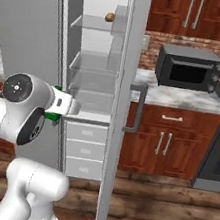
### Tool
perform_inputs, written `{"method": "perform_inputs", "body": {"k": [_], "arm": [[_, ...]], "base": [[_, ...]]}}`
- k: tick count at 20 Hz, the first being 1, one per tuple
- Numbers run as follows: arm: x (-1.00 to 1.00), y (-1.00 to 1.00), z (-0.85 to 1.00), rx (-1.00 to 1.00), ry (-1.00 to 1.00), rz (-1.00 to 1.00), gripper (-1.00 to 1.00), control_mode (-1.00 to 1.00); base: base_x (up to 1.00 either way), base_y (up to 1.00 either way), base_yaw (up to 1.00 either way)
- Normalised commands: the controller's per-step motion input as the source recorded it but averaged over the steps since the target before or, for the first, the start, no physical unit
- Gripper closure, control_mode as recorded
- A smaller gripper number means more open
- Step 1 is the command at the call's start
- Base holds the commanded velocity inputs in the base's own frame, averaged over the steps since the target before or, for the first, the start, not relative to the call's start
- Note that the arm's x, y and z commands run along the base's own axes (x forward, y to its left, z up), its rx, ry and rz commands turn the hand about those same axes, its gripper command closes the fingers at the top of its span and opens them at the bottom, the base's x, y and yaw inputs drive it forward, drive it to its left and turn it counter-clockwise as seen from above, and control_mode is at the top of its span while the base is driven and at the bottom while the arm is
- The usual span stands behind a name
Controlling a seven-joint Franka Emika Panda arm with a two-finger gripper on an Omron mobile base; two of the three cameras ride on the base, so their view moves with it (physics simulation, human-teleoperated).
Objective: Take out the milk from the fridge and place it on the tray on the counter. Then take the sugar cube near the tray and place it in the tray.
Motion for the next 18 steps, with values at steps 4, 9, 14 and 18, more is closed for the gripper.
{"method": "perform_inputs", "body": {"k": [4, 9, 14, 18], "arm": [[0.00, 0.00, 0.00, 0.00, 0.00, 0.00, 1.00, 1.00], [0.00, 0.00, 0.00, 0.00, 0.00, 0.00, 1.00, 1.00], [0.00, 0.00, 0.00, 0.00, 0.00, 0.00, 1.00, 1.00], [0.00, 0.00, 0.00, 0.00, 0.00, 0.00, 1.00, 1.00]], "base": [[0.00, -0.01, -0.99], [0.00, 0.00, -1.00], [0.00, 0.00, -1.00], [0.00, 0.00, -0.99]]}}
